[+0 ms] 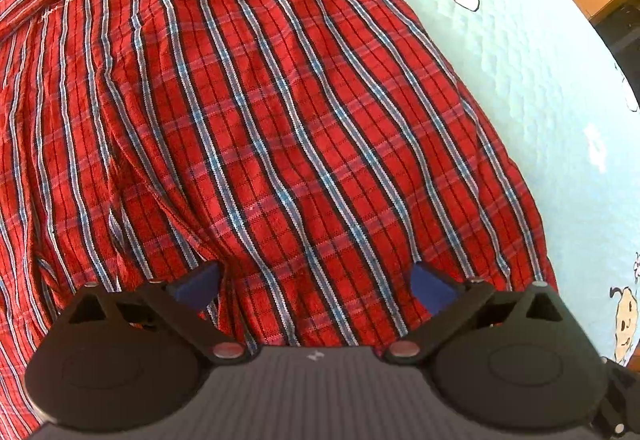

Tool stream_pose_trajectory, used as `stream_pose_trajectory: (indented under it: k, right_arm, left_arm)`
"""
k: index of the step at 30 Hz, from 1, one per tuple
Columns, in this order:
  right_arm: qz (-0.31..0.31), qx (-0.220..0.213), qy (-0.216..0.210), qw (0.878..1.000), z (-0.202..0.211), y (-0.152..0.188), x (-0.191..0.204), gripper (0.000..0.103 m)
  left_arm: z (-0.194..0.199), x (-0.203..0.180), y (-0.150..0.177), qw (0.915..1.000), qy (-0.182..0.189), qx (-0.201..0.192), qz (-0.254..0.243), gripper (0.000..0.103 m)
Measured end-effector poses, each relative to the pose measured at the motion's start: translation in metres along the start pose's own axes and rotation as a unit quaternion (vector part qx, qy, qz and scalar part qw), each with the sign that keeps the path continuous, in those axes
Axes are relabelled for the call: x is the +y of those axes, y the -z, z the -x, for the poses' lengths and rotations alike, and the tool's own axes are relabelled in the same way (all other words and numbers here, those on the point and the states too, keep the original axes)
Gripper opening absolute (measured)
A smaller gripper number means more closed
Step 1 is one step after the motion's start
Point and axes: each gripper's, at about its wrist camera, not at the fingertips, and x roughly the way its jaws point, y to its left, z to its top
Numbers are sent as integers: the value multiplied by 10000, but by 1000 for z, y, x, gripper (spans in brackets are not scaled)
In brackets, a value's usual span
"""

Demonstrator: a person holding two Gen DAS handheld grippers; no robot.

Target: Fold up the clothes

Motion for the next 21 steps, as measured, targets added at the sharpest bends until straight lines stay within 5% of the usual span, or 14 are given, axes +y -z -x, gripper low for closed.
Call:
stream_pose_trajectory:
  k: [21]
  right_arm:
    - [265,323,-69,9991,11,27,0,68]
  left_arm:
    - [-5,-11,-4,9997,-257,-29,3,103]
